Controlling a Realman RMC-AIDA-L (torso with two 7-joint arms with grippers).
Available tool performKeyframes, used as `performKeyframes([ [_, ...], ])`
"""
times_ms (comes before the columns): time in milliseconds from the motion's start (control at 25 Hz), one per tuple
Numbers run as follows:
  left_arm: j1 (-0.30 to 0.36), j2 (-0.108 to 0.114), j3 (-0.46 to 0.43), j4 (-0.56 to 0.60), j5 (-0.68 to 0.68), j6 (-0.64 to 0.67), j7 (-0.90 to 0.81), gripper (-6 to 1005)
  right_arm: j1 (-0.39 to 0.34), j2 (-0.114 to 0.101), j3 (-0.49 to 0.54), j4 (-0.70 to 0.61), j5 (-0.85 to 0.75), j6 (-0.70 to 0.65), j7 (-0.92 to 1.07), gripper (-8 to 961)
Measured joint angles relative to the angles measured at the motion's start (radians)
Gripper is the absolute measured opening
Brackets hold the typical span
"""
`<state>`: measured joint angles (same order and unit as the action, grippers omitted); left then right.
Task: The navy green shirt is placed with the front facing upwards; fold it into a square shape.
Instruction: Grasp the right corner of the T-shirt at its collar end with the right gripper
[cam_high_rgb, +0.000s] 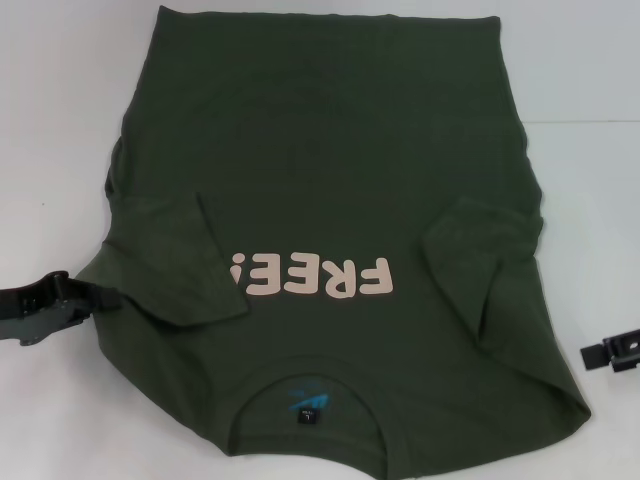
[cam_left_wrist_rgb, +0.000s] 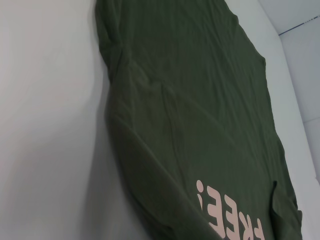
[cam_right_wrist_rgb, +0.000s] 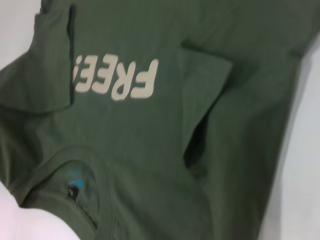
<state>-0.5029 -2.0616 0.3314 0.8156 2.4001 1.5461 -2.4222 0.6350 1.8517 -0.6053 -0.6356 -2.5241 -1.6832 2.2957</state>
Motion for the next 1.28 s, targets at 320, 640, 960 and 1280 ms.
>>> performKeyframes([
  [320,0.002,0.0,-0.003,-0.001,-0.001,-0.002,-0.002,30,-0.002,0.029,-0.029,0.008,-0.007,0.0,0.002,735],
  [640,0.004,0.0,-0.003,-0.001,-0.003,-0.009,-0.002,29,-0.002,0.039,-0.048,0.011,-0.009,0.002,0.02,734],
  [960,0.008,0.0,-0.006,-0.003,-0.003,-0.01,0.0,28,-0.003,0.045,-0.079,0.011,-0.011,0.027,0.052,734],
  [1280,0.009,0.0,-0.006,-0.003,-0.003,-0.011,-0.001,29,0.008,0.074,-0.104,0.009,-0.039,0.049,0.055,734],
])
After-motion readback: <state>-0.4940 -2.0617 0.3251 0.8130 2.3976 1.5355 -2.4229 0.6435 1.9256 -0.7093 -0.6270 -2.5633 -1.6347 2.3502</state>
